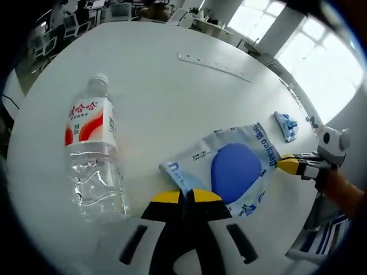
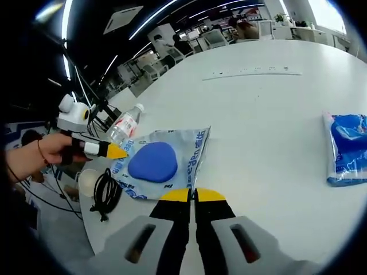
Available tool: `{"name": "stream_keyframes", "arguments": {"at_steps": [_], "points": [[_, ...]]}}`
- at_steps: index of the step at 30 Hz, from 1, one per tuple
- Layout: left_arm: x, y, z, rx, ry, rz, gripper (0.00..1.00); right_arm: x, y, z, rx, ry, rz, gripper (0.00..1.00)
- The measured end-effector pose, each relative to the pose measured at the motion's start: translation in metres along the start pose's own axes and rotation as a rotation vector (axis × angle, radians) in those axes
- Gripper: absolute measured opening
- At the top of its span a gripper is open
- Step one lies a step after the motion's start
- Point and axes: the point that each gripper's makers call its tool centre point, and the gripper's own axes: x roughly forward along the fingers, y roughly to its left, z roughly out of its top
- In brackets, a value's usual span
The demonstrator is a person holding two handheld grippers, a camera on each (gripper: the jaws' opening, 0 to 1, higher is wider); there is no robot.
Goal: Arrange the tabletop items into an orderly group along one side of the table until the central work area is clear of visible clutter.
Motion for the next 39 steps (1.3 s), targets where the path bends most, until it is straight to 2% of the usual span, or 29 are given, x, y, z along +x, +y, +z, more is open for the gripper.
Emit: {"name": "stream_keyframes", "arguments": {"at_steps": [10,23,39], "points": [[-0.001,-0.007,0.006,0.008,-0.008,-0.02,0.0,-0.008,0.001,0.011,-0.01,-0.03,-0.006,0.0],[-0.007,-0.021,0.022,0.038,-0.042,-0.047,0.0,-0.025,0.0,0.024,-0.015,-0.079,-0.02,0.0],[-0.016,-0.053,0.05,0.11,-0.078,-0.092,0.0,-0.054,-0.009,0.04,-0.006,-0.151,-0.055,0.0]]}}
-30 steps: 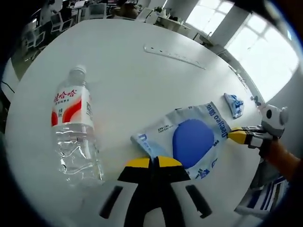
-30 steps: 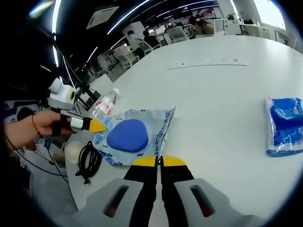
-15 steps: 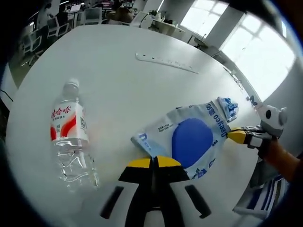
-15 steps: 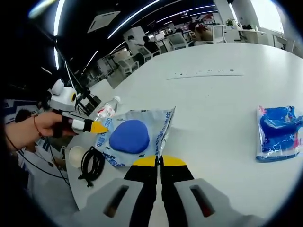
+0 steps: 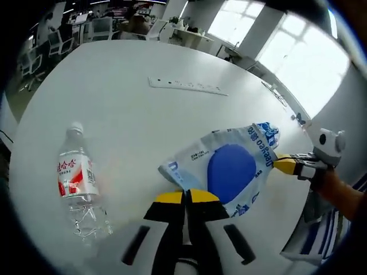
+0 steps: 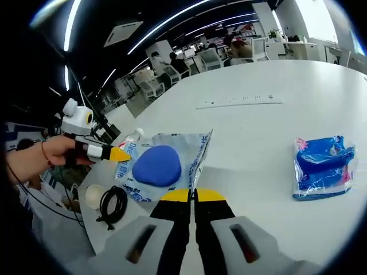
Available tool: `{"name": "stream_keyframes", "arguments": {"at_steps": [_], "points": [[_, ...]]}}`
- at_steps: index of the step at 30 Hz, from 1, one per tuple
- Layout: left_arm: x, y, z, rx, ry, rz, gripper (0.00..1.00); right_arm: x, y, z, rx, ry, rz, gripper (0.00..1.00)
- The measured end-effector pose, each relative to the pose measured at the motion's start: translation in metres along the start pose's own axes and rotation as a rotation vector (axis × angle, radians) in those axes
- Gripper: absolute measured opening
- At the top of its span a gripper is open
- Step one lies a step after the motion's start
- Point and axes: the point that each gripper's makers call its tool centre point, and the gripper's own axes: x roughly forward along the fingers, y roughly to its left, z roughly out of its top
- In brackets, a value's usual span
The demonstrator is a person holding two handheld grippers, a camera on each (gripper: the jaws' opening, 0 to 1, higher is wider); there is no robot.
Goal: Arrange the tabletop items into an orderly group along one side of the table until the central work area is clear of visible clutter.
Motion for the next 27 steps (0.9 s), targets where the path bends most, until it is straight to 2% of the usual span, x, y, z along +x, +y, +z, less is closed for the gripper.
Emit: {"name": "stream_keyframes", "arguments": {"at_steps": [27], "points": [[0.01,-0.053,0.045,0.089,-0.045,-0.071,0.0,-0.042,-0.026,0.026,0.036,-0.108,-0.092,0.0]]}}
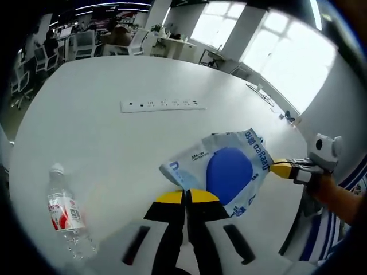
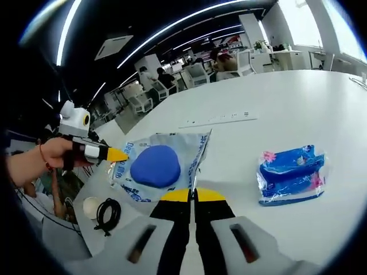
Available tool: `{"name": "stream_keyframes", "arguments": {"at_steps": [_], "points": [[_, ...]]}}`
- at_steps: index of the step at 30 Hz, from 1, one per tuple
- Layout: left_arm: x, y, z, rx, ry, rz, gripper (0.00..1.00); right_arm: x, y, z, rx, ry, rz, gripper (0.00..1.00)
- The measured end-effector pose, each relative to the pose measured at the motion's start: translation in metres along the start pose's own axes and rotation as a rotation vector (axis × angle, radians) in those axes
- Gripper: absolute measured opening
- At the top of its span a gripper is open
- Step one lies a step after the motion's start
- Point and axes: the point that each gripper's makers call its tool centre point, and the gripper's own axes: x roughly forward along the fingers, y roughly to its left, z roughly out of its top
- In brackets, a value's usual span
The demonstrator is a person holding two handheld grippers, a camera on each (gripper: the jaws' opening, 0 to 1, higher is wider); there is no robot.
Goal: Arrange the tabletop items into an orderly group along one side of the table until the central work area is clear of visible clutter.
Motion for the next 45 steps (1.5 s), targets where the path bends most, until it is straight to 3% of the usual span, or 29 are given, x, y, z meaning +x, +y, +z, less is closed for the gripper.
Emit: {"name": "stream_keyframes", "arguments": {"at_steps": [15,27,45], "points": [[0.032,-0.009,0.017,0.043,0.015,-0.023,0.0,0.003,-0.03,0.003,0.026,-0.014,-0.056,0.0],[0.066,0.0,0.009,0.049,0.069,-0.032,0.0,0.02,-0.055,-0.012,0.055,0.022,-0.093,0.0],[0.097,0.008,-0.003,0.027,0.115,-0.041,0.0,0.037,-0.077,-0.028,0.085,0.058,-0.128,0.0]]}}
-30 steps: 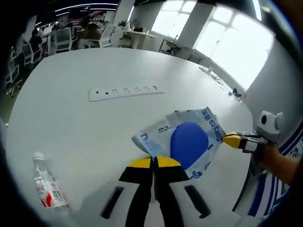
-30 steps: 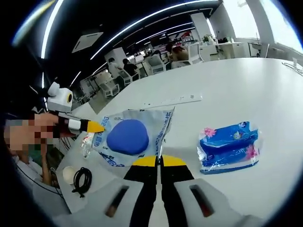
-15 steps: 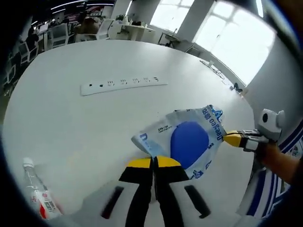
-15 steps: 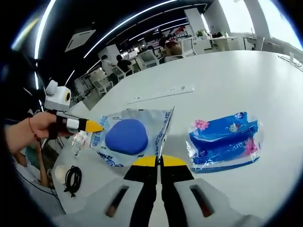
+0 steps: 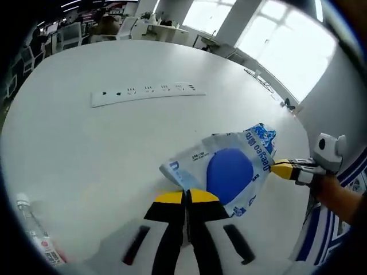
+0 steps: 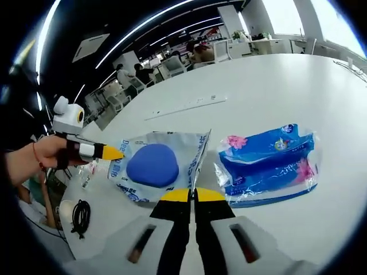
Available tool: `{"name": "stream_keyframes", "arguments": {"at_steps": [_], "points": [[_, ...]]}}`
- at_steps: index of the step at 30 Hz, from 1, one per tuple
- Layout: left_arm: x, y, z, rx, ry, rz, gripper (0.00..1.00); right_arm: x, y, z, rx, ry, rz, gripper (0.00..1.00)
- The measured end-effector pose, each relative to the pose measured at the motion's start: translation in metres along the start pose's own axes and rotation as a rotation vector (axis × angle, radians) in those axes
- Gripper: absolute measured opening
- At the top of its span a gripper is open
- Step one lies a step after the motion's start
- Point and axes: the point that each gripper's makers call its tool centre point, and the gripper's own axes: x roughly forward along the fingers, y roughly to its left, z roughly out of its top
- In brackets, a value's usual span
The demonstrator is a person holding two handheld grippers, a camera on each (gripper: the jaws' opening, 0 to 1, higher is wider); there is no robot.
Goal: Arrange the tabletop items into an orderly group along one side of the table until the central work area is clear of visible clutter.
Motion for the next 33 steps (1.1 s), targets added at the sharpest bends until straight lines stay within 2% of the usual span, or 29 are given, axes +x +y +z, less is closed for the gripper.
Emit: {"name": "stream_keyframes", "arguments": {"at_steps": [33], "points": [[0.013,0.007,0.0,-0.03,-0.004,-0.01,0.01,0.01,-0.012,-0.005,0.017,0.013,-0.02,0.02]]}}
